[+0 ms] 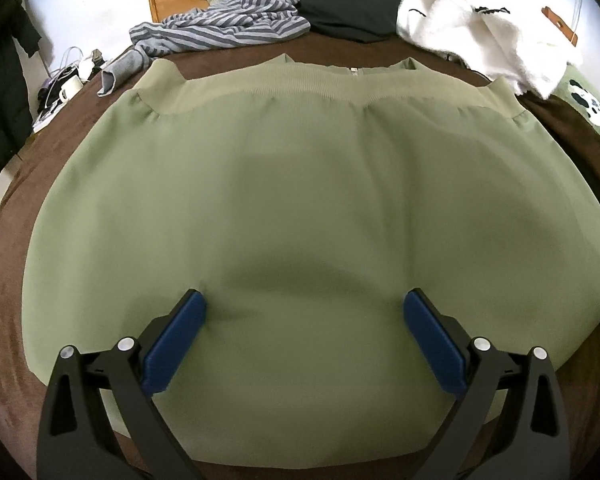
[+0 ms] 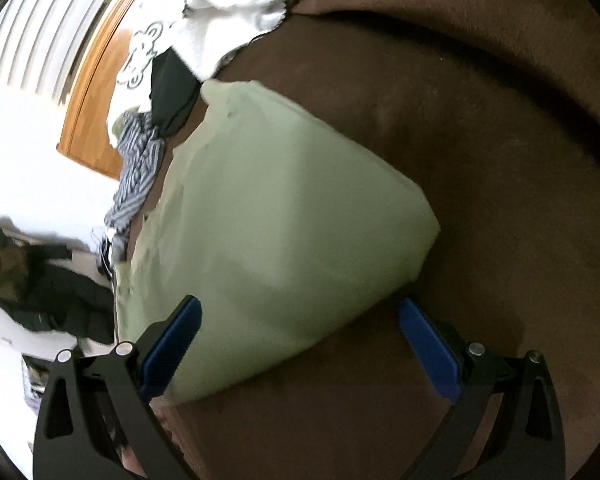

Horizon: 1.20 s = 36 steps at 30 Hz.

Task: Fold large clothes
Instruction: 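Roll the right tool and grasp the side edge of the folded jacket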

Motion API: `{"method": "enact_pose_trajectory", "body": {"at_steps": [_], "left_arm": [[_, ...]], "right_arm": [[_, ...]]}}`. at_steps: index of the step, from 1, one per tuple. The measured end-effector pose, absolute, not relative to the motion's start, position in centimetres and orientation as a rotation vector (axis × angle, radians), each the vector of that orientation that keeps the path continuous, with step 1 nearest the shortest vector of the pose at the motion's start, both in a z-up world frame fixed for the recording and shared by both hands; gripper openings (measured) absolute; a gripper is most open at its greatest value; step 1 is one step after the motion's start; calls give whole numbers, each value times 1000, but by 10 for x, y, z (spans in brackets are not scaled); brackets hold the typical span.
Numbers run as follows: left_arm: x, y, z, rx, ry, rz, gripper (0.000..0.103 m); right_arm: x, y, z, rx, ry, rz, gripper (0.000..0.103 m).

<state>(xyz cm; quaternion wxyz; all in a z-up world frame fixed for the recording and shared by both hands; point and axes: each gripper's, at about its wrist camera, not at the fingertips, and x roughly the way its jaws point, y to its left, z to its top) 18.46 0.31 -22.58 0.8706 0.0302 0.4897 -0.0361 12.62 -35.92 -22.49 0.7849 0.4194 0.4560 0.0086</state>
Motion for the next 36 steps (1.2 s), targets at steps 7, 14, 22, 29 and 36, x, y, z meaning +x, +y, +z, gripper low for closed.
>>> {"method": "enact_pose_trajectory", "body": {"at_steps": [7, 14, 22, 29, 36], "left_arm": [[186, 5, -226, 60, 1037, -96, 97], [185, 4, -227, 65, 1034, -91, 97], [187, 4, -228, 77, 1049, -95, 97], [186, 4, -229, 91, 1044, -91, 97], [183, 5, -230, 97, 1030, -89, 96]], "right_arm": [[142, -371, -235, 1008, 916, 8, 98], [142, -379, -241, 1072, 890, 12, 39], [144, -365, -201, 957, 815, 98, 24], [144, -335, -145, 858, 709, 156, 22], [152, -291, -99, 801, 681, 300, 21]]}}
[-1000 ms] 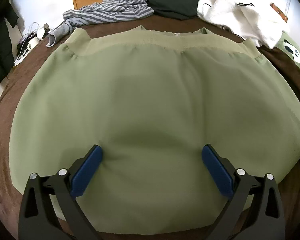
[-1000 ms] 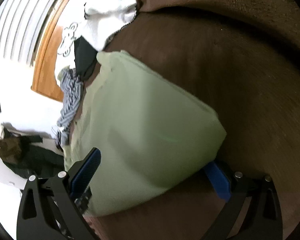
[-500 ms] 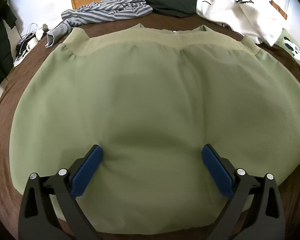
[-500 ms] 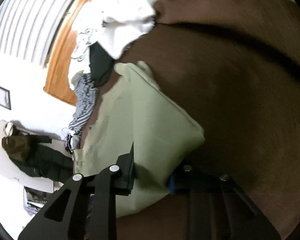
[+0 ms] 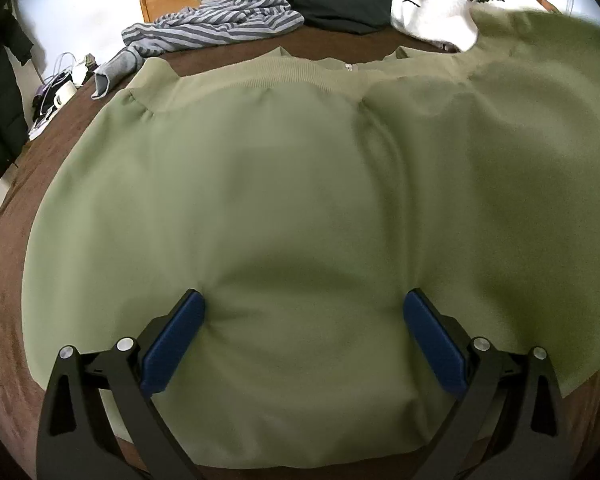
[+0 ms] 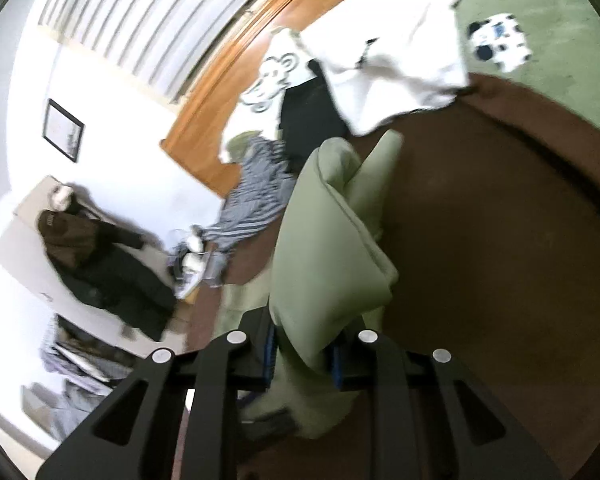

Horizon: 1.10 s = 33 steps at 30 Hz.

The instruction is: Fold large clothes

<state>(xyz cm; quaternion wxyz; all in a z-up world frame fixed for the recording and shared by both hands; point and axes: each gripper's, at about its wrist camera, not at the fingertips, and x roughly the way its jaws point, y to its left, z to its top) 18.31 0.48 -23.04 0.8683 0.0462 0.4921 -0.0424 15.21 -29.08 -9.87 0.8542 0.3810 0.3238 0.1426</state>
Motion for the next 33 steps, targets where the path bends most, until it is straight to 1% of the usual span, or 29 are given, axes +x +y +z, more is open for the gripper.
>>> {"method": "enact_pose_trajectory", "body": {"at_steps": [7, 14, 16, 17, 19, 20, 22, 27, 33], "left_arm": [[178, 9, -231, 84, 1008, -92, 96], [177, 12, -230, 94, 1006, -108, 96], [175, 16, -223, 107, 1008, -112, 95], [171, 21, -218, 92, 990, -118, 92], [160, 35, -209, 68, 955, -89, 92], [158, 41, -208, 61, 952, -75, 94], [156, 55, -217, 29, 988, -72, 95], [157, 50, -227, 99, 984, -86, 96], [154, 56, -221, 75, 979, -125, 96]], "right_arm": [[164, -232, -66, 686, 685, 417, 20], [174, -208, -65, 675, 679, 423, 20], [173, -206, -61, 671, 678, 414, 20], [173, -206, -60, 670, 678, 407, 20], [174, -206, -59, 674, 682, 401, 20], [175, -205, -58, 675, 683, 401, 20], [178, -202, -57, 664, 684, 408, 20], [189, -170, -55, 640, 703, 494, 20], [205, -116, -52, 561, 762, 576, 20]]}}
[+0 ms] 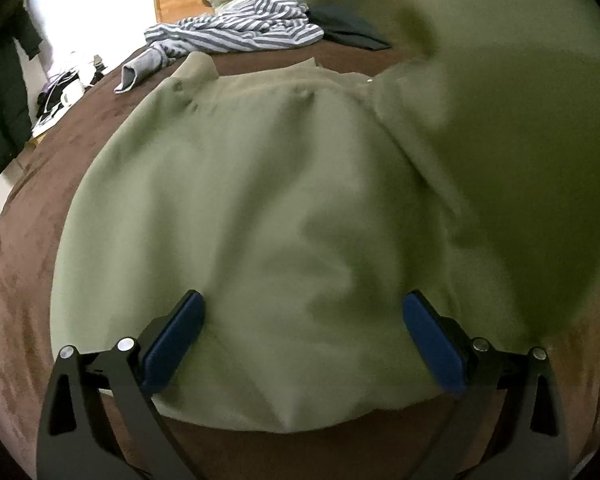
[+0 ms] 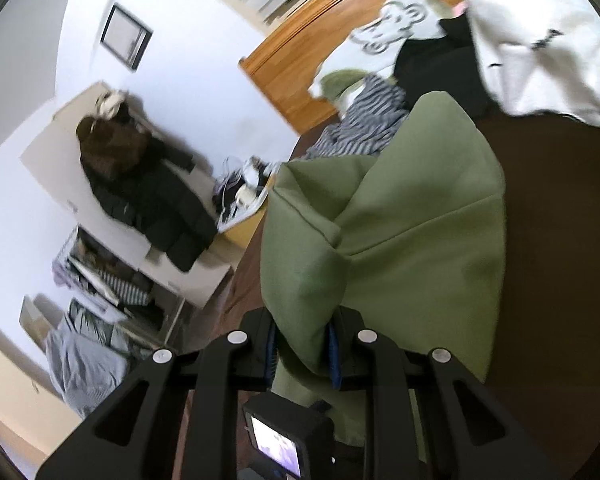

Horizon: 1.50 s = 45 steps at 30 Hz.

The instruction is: Fold large clothes

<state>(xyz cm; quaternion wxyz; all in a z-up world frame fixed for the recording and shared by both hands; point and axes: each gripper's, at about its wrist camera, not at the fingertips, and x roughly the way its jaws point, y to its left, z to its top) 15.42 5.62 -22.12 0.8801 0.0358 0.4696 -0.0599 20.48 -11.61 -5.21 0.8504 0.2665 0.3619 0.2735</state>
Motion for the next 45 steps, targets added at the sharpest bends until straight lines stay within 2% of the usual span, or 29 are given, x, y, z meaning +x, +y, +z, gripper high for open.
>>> {"method": "enact_pose_trajectory", "body": {"at_steps": [5, 11, 19, 26, 33, 36, 38, 40, 45], "left_arm": [[134, 88, -196, 40, 966, -101, 96], [105, 169, -184, -69, 987, 56, 96], [75, 243, -205, -159, 1056, 253, 96], [58, 271, -226, -271, 1098, 332, 96], [65, 267, -227, -275, 1097, 332, 96], [67, 272, -222, -284, 1083, 328, 96], [64, 272, -216, -294, 1071, 327, 96], [67, 275, -209, -297, 1059, 331, 96], [77, 272, -183, -309, 998, 288, 96]], "right_arm": [[213, -80, -58, 492, 815, 606, 20], [218, -37, -76, 463, 854, 625, 20], [209, 47, -133, 245, 990, 702, 20], [211, 69, -193, 188, 1154, 722, 21], [214, 69, -197, 186, 1168, 741, 23], [214, 65, -192, 198, 1163, 763, 31], [210, 59, -186, 230, 1148, 803, 59], [201, 51, -176, 233, 1110, 824, 75], [178, 28, -147, 175, 1046, 827, 85]]}}
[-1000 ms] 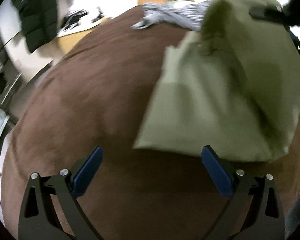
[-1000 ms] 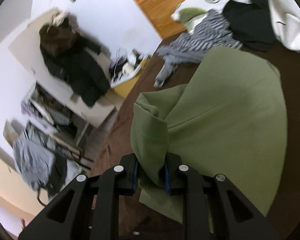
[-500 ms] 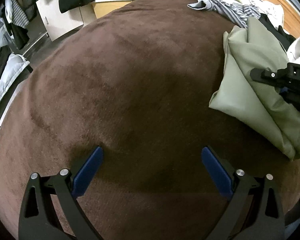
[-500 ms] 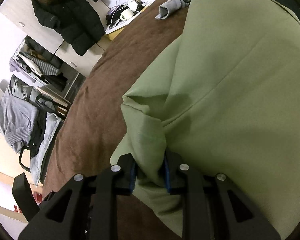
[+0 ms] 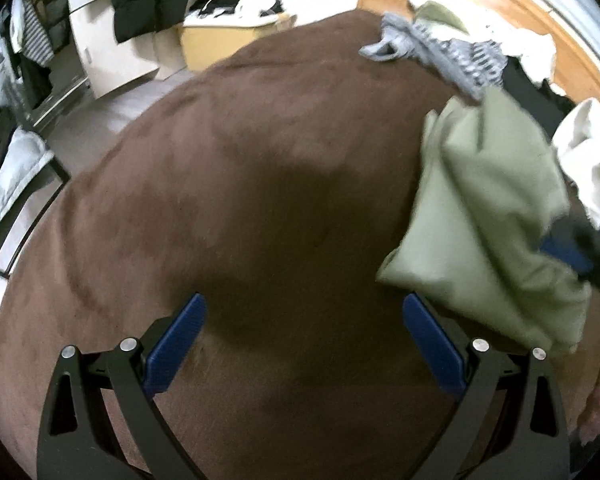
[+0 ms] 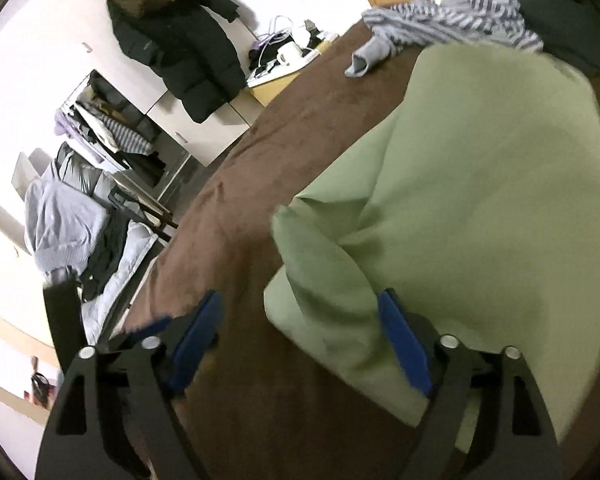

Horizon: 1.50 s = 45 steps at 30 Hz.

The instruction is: Fold large clothes

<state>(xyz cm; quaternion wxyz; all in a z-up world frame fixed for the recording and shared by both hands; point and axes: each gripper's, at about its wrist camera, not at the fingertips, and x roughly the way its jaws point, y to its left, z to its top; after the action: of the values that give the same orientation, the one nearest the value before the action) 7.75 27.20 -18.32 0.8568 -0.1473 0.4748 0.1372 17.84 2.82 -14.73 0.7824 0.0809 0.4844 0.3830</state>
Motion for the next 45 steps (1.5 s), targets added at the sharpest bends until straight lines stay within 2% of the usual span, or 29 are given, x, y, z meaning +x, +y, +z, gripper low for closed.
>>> {"method": "enact_pose_trajectory", "body": {"at_steps": [8, 15, 18, 21, 25, 27, 34, 35, 36, 39, 42, 45], "left_arm": [[130, 229, -126, -269, 871, -84, 96], [194, 182, -119, -143, 984, -349, 64], [214, 168, -144, -122, 1131, -407, 59], [217, 170, -167, -130, 1212, -364, 57], [205, 186, -171, -213, 1198, -314, 56], [198, 192, -172, -226, 1199, -273, 60], [181, 221, -192, -393, 1193, -324, 60], [180, 223, -193, -408, 1187, -327, 56], [178, 225, -194, -419, 1183, -318, 47], [173, 228, -195, -468, 1169, -306, 29], [169, 227, -193, -496, 1133, -291, 22], [163, 221, -187, -475, 1096, -271, 20]], "right_arm": [[152, -40, -129, 27, 1026, 765, 87], [148, -67, -130, 63, 1027, 732, 87], [151, -72, -131, 87, 1025, 726, 87], [153, -76, -131, 91, 1019, 728, 87], [163, -73, -128, 67, 999, 748, 87], [177, -69, -123, 64, 996, 796, 87], [260, -39, -85, -212, 903, 1002, 87], [268, -38, -84, -238, 910, 995, 87], [277, -39, -84, -262, 919, 979, 87], [296, -46, -84, -261, 926, 896, 87], [306, -51, -92, -195, 921, 833, 87], [316, -41, -103, -150, 946, 773, 86]]}}
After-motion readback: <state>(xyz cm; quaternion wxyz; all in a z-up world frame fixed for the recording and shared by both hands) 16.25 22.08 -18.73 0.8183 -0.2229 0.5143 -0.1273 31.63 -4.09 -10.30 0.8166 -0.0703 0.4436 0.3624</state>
